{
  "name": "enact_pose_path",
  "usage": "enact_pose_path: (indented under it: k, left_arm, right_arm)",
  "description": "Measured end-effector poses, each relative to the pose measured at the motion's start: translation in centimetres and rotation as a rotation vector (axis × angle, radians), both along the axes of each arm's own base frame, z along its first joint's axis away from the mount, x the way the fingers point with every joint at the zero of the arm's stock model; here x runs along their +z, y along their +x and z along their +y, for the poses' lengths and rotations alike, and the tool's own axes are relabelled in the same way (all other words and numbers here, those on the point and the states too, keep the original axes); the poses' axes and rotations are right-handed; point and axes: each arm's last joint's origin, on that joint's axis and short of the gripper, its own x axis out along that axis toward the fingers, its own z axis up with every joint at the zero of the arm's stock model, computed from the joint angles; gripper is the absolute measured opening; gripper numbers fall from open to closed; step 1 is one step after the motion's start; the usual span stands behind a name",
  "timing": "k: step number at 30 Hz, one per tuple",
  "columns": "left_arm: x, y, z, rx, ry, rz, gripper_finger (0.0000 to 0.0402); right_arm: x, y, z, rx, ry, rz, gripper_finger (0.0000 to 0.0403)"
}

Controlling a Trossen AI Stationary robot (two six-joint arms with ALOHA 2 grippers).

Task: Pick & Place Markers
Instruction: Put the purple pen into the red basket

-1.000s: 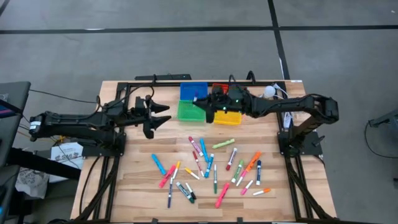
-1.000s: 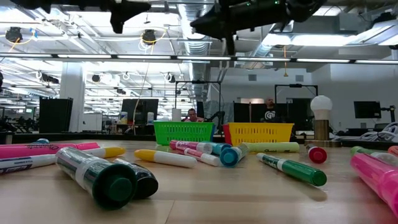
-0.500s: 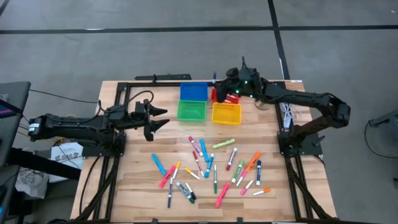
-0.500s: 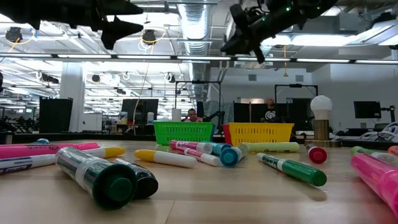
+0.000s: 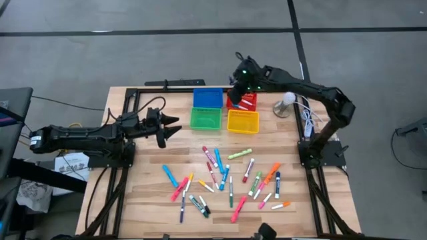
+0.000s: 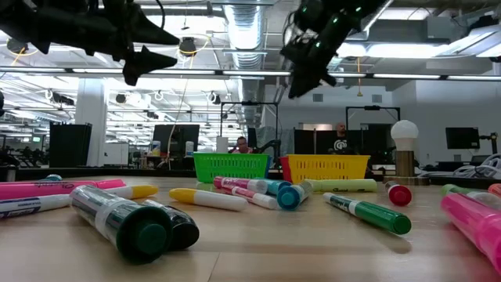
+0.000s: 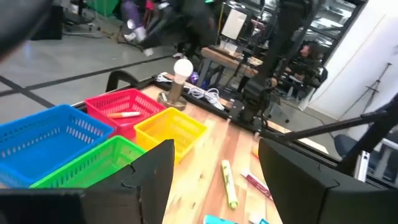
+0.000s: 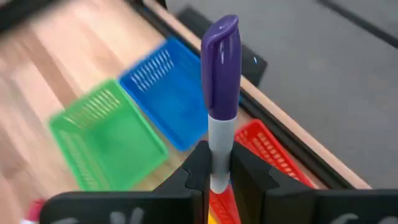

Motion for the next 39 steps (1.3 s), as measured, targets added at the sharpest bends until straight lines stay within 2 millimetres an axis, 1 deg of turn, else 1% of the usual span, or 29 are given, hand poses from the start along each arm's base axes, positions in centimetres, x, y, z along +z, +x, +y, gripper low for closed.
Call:
enact_pose_path:
  k: [3, 5, 10, 18, 25, 31, 39]
  left_arm:
    - [0.0, 0.0, -0.1, -0.018, 0.000, 0.000, 0.0230]
    - [0.0, 0.0, -0.1, -0.022, 0.002, 0.001, 0.0231]
    - [0.0, 0.0, -0.1, -0.024, 0.038, 0.009, 0.0230]
    - [0.0, 0.0, -0.1, -0.026, 0.070, 0.016, 0.0232]
    - [0.0, 0.0, -0.1, -0.027, 0.082, 0.021, 0.0232]
    - [-0.3, 0.0, -0.1, -0.028, 0.080, 0.032, 0.0230]
    - [-2.2, -0.3, -0.2, -0.054, 0.039, 0.075, 0.0230]
  right_arm:
    - [-1.5, 0.3, -1.0, 0.010, 0.041, 0.106, 0.0043]
    - [-2.9, 0.4, -1.6, 0.017, 0.072, 0.176, 0.0042]
    - [-5.8, 0.8, -2.8, 0.022, 0.124, 0.270, 0.0040]
    - [-9.2, 1.3, -3.4, 0.054, 0.184, 0.390, 0.0045]
    - [-11.0, 1.3, -3.8, 0.065, 0.202, 0.467, 0.0042]
    - [-11.9, 0.8, -4.2, 0.061, 0.238, 0.519, 0.0049]
    - [-12.3, 0.6, -4.7, 0.058, 0.241, 0.526, 0.0051]
